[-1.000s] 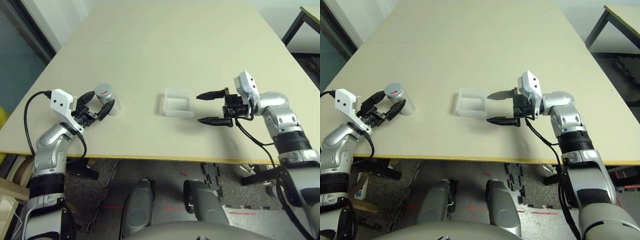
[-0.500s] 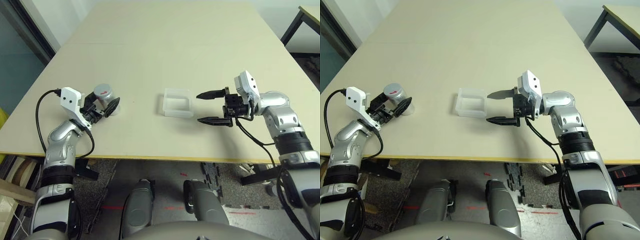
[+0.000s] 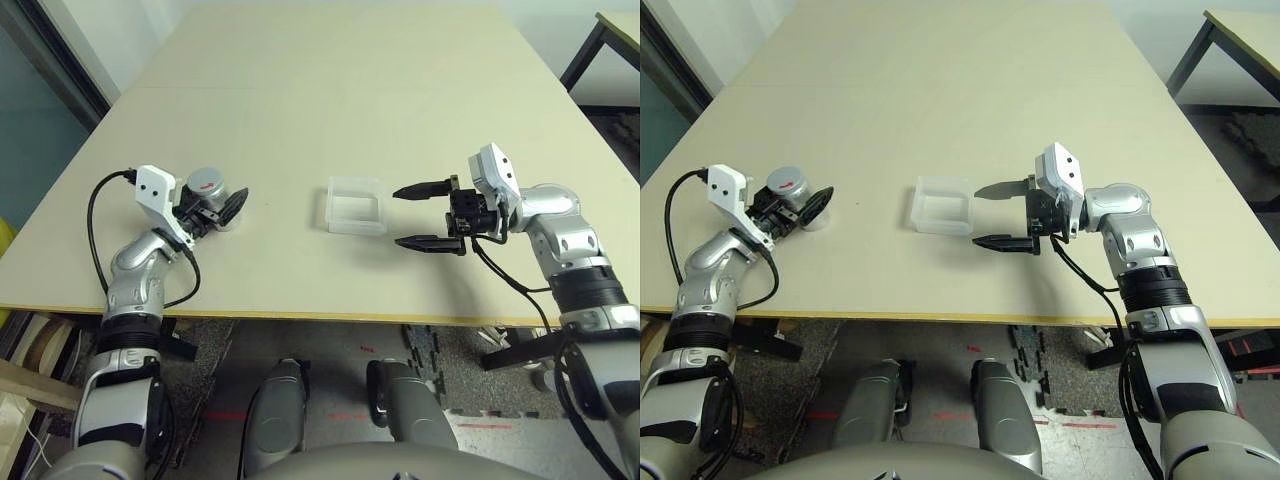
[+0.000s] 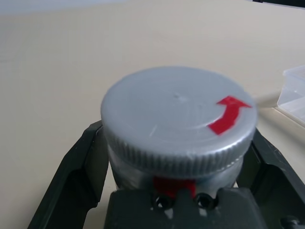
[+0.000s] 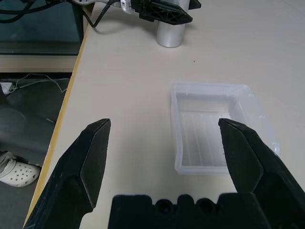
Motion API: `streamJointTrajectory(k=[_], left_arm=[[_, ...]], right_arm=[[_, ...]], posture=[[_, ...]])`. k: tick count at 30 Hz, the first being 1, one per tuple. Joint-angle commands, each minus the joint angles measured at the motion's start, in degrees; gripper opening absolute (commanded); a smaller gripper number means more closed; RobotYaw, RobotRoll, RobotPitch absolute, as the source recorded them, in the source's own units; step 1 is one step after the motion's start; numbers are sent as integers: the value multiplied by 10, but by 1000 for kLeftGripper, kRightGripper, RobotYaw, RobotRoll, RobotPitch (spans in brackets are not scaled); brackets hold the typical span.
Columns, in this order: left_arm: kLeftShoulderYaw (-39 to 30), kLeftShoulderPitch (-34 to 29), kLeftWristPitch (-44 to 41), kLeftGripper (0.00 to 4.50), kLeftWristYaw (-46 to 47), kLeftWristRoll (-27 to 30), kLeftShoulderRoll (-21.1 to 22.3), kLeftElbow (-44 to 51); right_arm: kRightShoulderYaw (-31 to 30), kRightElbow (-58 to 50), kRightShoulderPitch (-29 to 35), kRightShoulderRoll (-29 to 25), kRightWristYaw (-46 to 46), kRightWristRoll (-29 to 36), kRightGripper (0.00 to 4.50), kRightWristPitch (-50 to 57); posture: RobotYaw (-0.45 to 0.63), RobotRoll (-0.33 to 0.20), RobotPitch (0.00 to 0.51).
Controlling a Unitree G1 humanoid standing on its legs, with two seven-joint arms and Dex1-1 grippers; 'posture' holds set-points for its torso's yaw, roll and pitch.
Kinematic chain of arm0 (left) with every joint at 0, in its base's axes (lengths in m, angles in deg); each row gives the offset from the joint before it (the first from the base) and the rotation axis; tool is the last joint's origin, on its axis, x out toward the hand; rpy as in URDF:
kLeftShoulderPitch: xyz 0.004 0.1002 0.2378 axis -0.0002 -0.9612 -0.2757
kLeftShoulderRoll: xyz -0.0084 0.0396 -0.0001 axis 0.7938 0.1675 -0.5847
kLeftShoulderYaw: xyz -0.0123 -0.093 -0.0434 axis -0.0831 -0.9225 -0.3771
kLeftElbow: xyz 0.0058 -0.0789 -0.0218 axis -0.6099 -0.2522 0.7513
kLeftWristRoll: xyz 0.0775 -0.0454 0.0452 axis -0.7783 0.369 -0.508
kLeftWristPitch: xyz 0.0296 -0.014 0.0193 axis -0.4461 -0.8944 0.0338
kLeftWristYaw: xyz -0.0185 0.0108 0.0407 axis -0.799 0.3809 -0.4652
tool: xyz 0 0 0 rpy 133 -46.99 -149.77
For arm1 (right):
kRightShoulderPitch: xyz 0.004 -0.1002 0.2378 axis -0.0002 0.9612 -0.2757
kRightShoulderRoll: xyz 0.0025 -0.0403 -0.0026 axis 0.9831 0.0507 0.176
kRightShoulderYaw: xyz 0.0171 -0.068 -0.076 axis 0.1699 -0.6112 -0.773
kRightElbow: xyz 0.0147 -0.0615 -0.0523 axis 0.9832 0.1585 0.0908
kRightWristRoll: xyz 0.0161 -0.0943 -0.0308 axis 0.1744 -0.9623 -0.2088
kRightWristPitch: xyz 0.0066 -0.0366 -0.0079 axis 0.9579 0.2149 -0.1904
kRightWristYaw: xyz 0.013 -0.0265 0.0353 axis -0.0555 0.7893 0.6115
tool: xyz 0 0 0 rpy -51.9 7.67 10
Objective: Pour the medicine from the bottle into the box.
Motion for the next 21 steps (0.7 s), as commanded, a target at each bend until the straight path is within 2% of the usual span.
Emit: streamJointTrajectory(k=[1, 12, 15, 18, 21], left_arm=[[4, 10, 11, 4462, -1, -9, -3, -21], [10, 25, 25, 4462, -7, -16, -10, -48], [11, 26, 28, 3910, -7, -17, -11, -52], [11, 25, 27, 2747, -8, -17, -12, -49], [10, 22, 26, 2646, -8, -18, -11, -45]], right_arm=[[-2, -12, 7, -6, -2, -2, 4500, 2], [-4, -25, 9, -6, -9, -2, 4500, 9], [-4, -30, 11, -7, -11, -1, 4500, 12], [-3, -35, 13, -8, -12, -1, 4500, 14], [-3, -38, 14, -8, -13, 0, 4500, 17]], posture=[[-7, 0, 117], [-13, 0, 115], [-13, 0, 116], [-13, 0, 117], [-11, 0, 119]])
